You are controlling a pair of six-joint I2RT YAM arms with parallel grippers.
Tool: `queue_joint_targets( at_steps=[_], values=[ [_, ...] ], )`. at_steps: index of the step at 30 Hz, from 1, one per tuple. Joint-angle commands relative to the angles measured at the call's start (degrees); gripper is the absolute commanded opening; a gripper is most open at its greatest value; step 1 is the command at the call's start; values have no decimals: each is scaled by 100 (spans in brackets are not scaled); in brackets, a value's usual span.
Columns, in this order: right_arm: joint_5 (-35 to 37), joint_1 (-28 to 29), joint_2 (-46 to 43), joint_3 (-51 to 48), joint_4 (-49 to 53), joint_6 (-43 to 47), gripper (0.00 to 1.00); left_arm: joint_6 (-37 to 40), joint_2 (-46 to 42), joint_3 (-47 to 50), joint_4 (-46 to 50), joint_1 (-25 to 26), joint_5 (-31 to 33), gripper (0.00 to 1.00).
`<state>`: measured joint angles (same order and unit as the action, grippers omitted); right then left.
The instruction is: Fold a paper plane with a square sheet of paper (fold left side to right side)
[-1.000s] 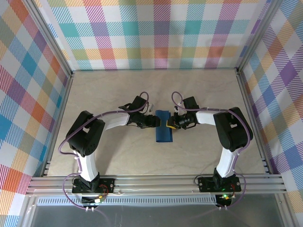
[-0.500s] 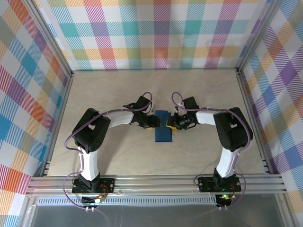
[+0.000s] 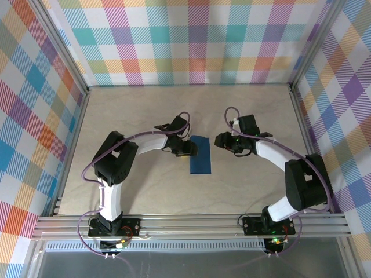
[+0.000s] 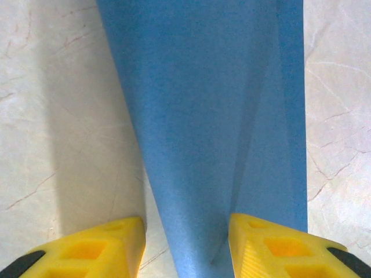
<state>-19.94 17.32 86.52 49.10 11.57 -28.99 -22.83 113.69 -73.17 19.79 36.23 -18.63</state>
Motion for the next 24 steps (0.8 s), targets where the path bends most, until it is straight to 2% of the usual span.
queue_joint_targets(
  at_steps=[1,24],
  values=[
    [250,-20,-207,-102,295,184,51,203,533,-78,264,261,124,46],
    [201,-28,-267,-183,196,144,51,318,1259,-929,1084,429,237,55]
  ],
)
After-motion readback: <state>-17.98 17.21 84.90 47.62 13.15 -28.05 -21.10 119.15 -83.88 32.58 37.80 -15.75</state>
